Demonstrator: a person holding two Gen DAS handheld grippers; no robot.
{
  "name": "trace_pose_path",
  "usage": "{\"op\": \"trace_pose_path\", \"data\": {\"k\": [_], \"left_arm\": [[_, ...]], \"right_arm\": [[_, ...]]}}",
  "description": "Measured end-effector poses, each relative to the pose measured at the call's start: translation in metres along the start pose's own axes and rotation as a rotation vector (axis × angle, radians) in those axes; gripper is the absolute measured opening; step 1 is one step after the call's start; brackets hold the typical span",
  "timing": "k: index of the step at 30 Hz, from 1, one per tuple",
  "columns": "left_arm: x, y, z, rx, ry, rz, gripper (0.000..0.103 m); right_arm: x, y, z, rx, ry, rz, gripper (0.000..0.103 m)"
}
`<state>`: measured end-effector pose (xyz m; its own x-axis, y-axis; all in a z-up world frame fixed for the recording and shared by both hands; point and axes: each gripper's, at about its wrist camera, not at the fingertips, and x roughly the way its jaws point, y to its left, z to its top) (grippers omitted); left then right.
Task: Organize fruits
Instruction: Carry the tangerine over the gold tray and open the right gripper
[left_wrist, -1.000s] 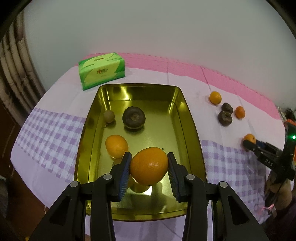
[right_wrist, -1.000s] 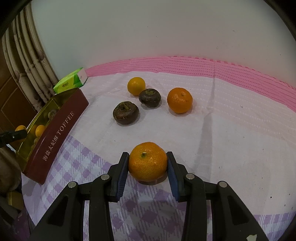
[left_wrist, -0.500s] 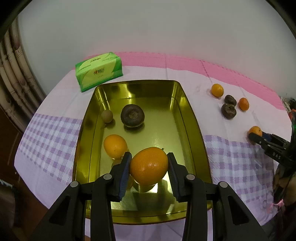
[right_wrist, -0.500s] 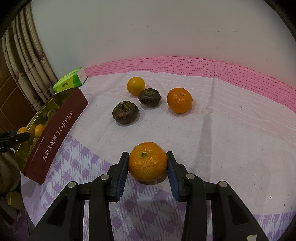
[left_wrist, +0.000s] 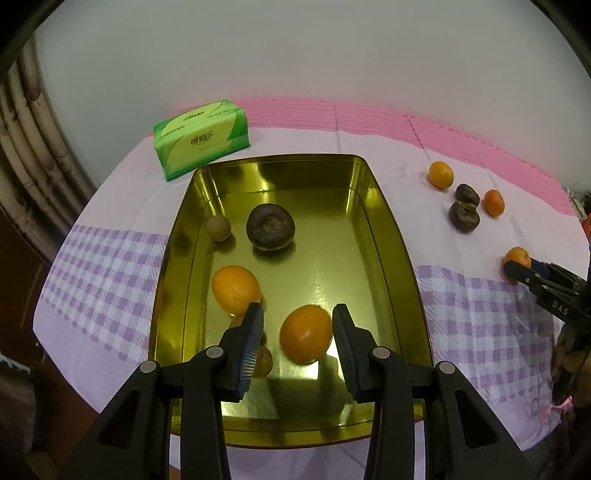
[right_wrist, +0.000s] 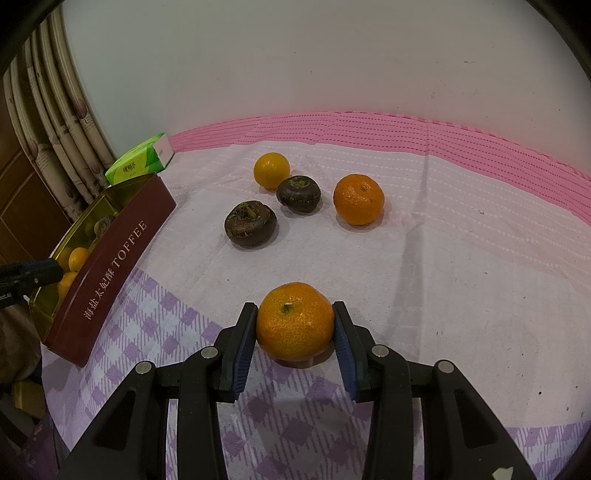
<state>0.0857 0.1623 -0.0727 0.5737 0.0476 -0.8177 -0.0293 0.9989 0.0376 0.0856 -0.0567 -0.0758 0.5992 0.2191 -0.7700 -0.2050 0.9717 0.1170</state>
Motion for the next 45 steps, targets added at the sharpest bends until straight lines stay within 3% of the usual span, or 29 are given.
{"op": "trace_pose_path", "data": {"k": [4,7,9,15,19,32,38,45], "left_arm": [[-0.005,0.010,0.003,-0.036,-0.006,0.023,0.041],[-0.013,0.030,0.007,-0.126,-0.033,0.050,0.045],[-0.017,0.045,0.008,-0.187,-0.045,0.075,0.054],[-0.029,0.085,0.004,-0.367,-0.074,0.129,0.057],[-0.026,0.099,0.000,-0.423,-0.047,0.134,0.061],[-0.023,0.088,0.000,-0.403,-0.016,0.120,0.065],[-0.023,0.088,0.001,-0.397,-0.019,0.134,0.066],[-0.022,0.094,0.001,-0.411,-0.014,0.140,0.066]], "right_arm": [[0.001,0.000,0.000,-0.001,0.000,-0.001,0.037],[0.000,0.000,0.001,0.000,0.000,-0.001,0.037],[0.000,0.000,0.001,-0.001,0.001,-0.001,0.037],[0.001,0.002,0.002,-0.012,0.001,-0.022,0.037],[-0.003,0.005,-0.003,0.004,0.001,-0.020,0.037],[-0.031,0.043,0.011,-0.009,-0.045,0.079,0.037],[-0.042,0.088,0.033,-0.086,-0.075,0.149,0.037],[-0.027,0.144,0.057,-0.186,-0.057,0.237,0.037]]}}
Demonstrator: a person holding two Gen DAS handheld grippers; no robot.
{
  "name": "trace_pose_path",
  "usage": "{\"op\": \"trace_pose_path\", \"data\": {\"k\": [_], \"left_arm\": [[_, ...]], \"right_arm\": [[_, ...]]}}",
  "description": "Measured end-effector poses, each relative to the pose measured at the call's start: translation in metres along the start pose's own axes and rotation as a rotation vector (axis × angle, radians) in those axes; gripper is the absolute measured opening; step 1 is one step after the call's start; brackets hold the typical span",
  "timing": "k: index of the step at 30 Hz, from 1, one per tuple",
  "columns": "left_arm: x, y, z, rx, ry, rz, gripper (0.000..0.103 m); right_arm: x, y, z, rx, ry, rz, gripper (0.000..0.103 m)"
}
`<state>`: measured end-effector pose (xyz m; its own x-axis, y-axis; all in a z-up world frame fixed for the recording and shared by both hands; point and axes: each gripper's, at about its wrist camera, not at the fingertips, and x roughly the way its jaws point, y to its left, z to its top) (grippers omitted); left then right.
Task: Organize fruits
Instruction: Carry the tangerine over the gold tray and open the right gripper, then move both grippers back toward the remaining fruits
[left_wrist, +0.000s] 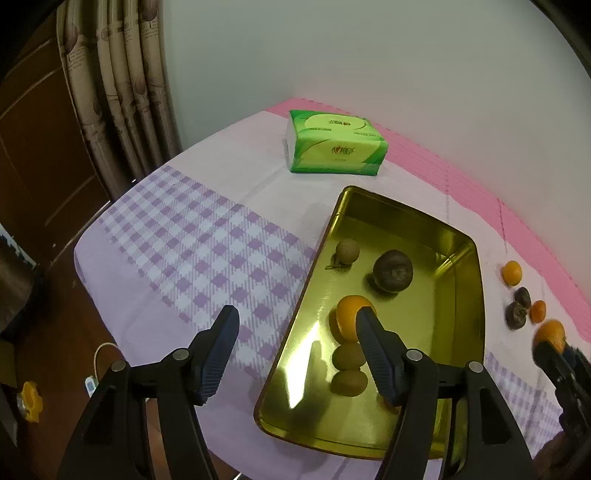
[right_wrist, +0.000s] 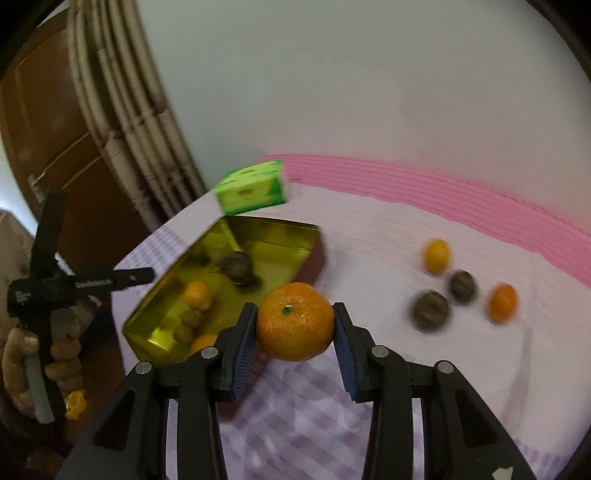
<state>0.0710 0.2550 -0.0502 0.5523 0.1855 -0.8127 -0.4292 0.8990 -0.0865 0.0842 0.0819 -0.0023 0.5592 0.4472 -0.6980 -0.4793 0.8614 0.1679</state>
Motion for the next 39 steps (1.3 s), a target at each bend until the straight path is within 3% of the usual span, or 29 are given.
{"op": "trace_pose_path", "data": {"k": [7,20,39], "left_arm": [[-0.004,-0.004,0.001,0.028,-0.023,0.017,0.067],[-0.011,-0.012,0.002,0.088,-0.073,0.067,0.072],[-0.008,-0.018,-0.001,0.125,-0.071,0.086,0.077]], "right_arm": [[0.041,0.034,0.018,-0.074,0.056,0.047,0.037],[0.095,0.044,0.022,-0.079,0.144,0.024,0.037],[0.100,0.033,0.030,-0.034,0.127,0.022,0.038]]}}
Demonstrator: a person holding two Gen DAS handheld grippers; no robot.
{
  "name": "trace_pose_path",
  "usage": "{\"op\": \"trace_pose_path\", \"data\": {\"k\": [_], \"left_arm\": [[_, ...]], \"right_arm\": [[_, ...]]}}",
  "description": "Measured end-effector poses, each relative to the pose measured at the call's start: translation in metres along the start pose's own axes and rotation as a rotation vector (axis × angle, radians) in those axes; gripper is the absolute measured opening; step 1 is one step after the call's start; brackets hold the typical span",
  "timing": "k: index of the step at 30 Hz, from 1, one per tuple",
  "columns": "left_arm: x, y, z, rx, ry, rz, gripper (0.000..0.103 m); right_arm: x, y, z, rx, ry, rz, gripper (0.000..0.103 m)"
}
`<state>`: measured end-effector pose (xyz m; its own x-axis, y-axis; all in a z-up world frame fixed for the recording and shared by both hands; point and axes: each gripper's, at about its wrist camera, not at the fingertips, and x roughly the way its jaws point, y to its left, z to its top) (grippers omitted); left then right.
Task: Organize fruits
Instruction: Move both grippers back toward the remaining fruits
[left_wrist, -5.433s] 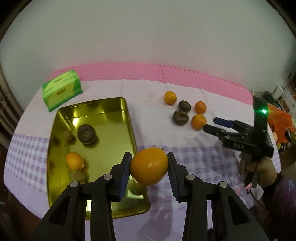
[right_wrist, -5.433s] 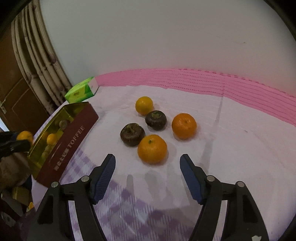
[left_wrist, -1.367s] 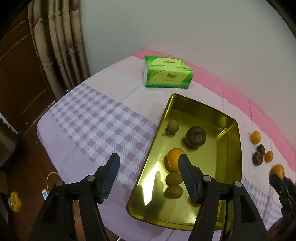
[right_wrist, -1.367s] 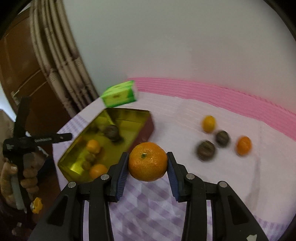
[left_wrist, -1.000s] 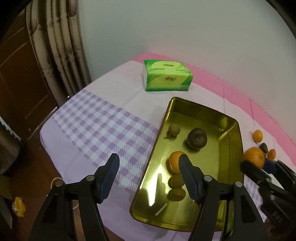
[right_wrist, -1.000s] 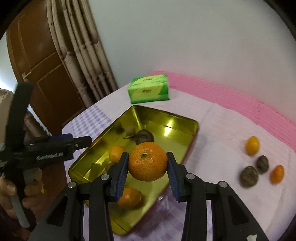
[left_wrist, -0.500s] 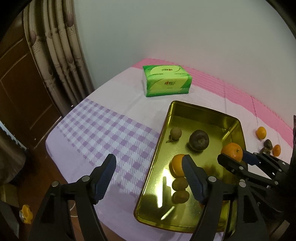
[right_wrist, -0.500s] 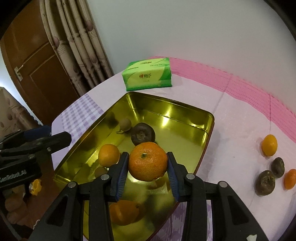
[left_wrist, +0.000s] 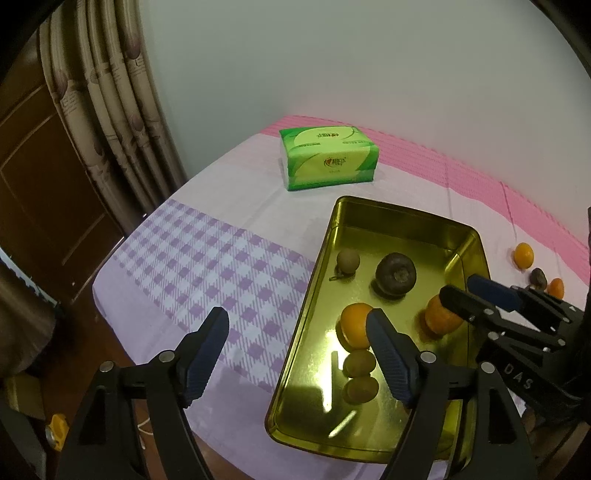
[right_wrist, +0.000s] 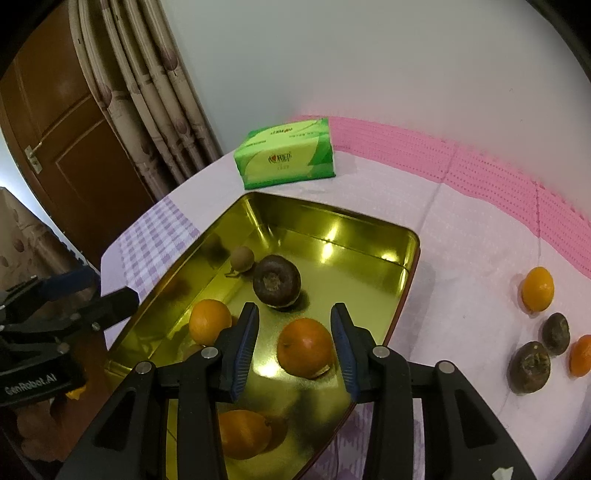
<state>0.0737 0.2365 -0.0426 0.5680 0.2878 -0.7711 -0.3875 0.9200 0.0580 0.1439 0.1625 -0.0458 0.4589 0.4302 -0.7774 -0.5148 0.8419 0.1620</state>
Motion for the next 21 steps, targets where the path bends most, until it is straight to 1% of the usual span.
{"op": "trace_pose_path", "data": {"k": [5,9,11,15,18,21], "left_arm": [[0.001,-0.001,0.000,0.006,0.000,0.003,0.077],[0.002,-0.003,0.000,0.013,0.002,0.003,0.077],[0.002,-0.004,0.000,0.020,0.003,0.004,0.077],[0.002,-0.006,-0.001,0.031,0.004,0.008,0.077],[0.003,-0.008,-0.001,0.043,0.004,0.010,0.077],[0.003,-0.011,-0.002,0.055,0.006,0.015,0.077]], "right_arm": [[-0.013,-0.002,-0.002,0.012,-0.035,0.000,0.038],[-0.028,-0.012,-0.012,0.048,-0.065,-0.008,0.039],[-0.034,-0.020,-0.019,0.072,-0.074,-0.017,0.040],[-0.048,-0.045,-0.040,0.142,-0.080,-0.054,0.046],[-0.058,-0.068,-0.055,0.202,-0.082,-0.080,0.046],[-0.069,-0.093,-0.072,0.263,-0.086,-0.118,0.049]]}}
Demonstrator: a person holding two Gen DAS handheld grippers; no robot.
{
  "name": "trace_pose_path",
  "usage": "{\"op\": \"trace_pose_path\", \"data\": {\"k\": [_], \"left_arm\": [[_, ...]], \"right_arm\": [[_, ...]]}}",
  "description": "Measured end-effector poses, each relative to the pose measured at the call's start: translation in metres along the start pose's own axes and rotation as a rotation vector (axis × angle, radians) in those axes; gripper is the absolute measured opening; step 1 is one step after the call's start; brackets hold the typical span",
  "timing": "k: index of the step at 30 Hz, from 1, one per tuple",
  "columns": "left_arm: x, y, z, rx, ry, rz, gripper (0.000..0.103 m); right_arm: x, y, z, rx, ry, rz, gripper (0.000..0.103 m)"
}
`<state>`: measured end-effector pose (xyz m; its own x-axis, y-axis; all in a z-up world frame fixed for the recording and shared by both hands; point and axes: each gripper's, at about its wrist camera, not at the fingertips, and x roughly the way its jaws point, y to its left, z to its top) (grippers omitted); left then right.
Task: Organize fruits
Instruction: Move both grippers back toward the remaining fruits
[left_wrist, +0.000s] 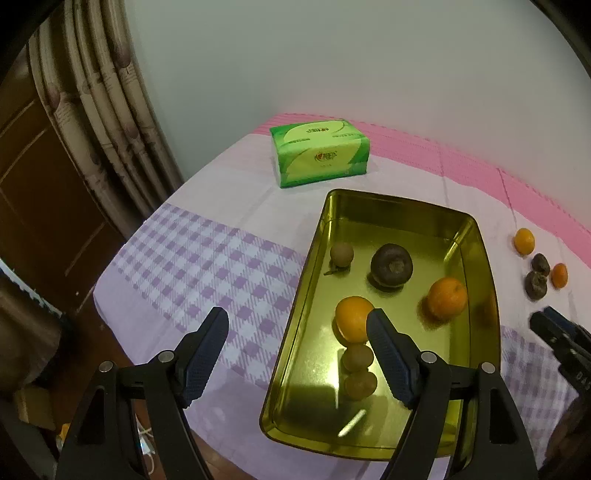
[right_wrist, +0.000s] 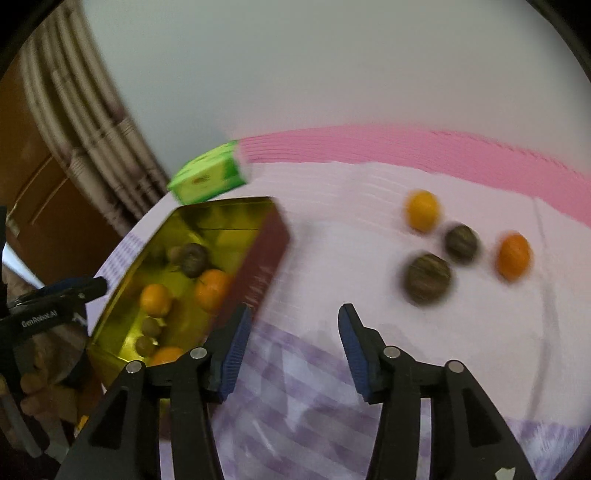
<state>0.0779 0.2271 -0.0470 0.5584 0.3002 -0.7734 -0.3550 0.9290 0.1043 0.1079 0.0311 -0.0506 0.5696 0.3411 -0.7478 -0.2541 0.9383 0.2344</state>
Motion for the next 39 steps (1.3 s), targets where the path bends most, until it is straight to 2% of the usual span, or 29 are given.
{"op": "trace_pose_path", "data": {"k": [8,14,20,28,35,39], "left_arm": [[0.001,-0.004,-0.002,0.017,0.002,0.011,0.078],[0.004,-0.012,-0.005,0.058,0.004,0.031,0.079],[0.001,-0.022,-0.008,0.114,-0.026,0.051,0.079],[-0.016,-0.055,-0.016,0.257,-0.088,0.061,0.079],[-0.036,-0.100,-0.015,0.406,-0.147,0.030,0.079],[-0.043,-0.134,-0.011,0.488,-0.156,-0.053,0.079]], "right_arm": [[-0.026,-0.078,-0.022,0.062,-0.008,-0.218,0.056],[-0.044,-0.127,-0.032,0.136,-0.028,-0.313,0.060],[-0.058,-0.163,-0.035,0.190,-0.043,-0.413,0.068],[-0.066,-0.193,-0.034,0.224,-0.047,-0.467,0.077],[-0.063,-0.199,-0.031,0.237,-0.048,-0.455,0.085],[-0.059,-0.195,-0.030,0.215,-0.030,-0.453,0.095]]}}
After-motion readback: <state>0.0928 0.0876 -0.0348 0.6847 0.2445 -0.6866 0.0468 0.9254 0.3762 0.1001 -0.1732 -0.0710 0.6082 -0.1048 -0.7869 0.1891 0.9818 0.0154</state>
